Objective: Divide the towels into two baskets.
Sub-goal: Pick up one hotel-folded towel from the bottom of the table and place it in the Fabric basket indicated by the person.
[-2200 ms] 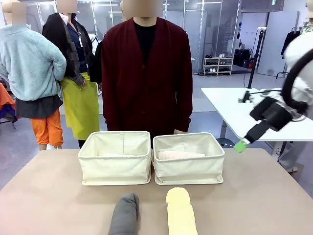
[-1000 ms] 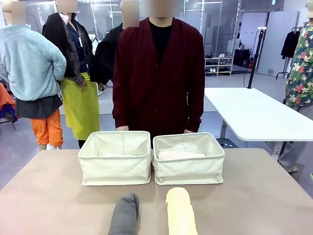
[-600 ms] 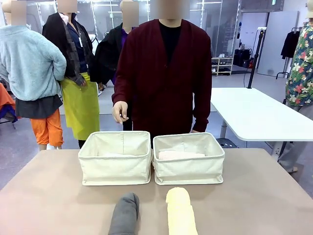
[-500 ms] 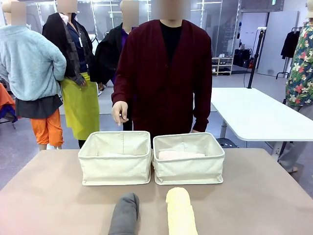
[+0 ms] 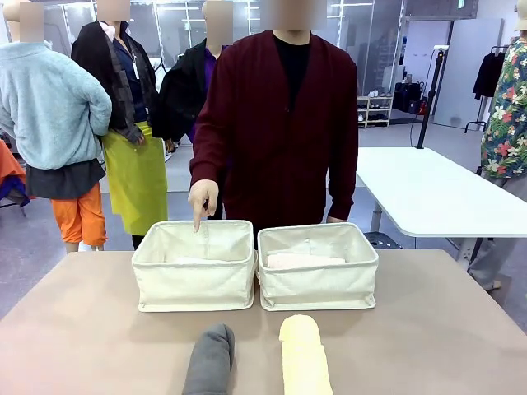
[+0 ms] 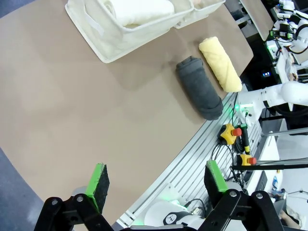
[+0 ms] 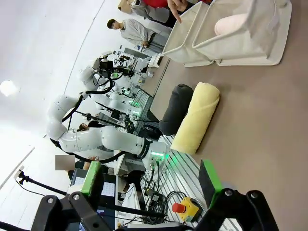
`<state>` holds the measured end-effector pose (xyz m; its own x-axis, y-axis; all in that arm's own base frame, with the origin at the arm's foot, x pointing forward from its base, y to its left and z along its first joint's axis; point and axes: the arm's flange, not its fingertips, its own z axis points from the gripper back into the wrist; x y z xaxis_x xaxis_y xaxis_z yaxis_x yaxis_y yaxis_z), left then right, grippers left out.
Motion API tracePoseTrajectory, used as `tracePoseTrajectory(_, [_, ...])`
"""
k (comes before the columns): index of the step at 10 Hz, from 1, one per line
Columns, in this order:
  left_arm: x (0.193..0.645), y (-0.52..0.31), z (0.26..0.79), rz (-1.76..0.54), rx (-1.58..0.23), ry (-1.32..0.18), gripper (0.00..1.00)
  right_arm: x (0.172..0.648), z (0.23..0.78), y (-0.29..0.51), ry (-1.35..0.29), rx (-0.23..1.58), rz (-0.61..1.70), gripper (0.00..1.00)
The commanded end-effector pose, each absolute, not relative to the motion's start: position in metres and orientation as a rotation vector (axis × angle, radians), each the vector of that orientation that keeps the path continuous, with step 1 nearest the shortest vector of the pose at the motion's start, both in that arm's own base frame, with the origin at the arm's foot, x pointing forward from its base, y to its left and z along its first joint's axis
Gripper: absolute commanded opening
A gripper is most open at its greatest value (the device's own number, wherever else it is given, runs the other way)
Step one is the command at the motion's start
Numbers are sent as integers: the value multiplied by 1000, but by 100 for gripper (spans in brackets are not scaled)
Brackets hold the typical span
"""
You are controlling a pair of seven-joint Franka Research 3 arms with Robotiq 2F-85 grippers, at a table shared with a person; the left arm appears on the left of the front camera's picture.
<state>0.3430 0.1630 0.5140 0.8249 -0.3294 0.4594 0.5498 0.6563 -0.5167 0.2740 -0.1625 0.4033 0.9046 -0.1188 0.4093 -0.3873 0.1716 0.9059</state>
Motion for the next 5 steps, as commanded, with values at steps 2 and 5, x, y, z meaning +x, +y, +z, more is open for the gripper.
tracePoseTrajectory(2, [340,163,514,-505,-682,-346,100,268,403,-160,-438,1396,217,100])
tracePoseTrajectory(5, [340,163,514,-505,-682,-346,100,268,403,-160,-438,1396,217,100])
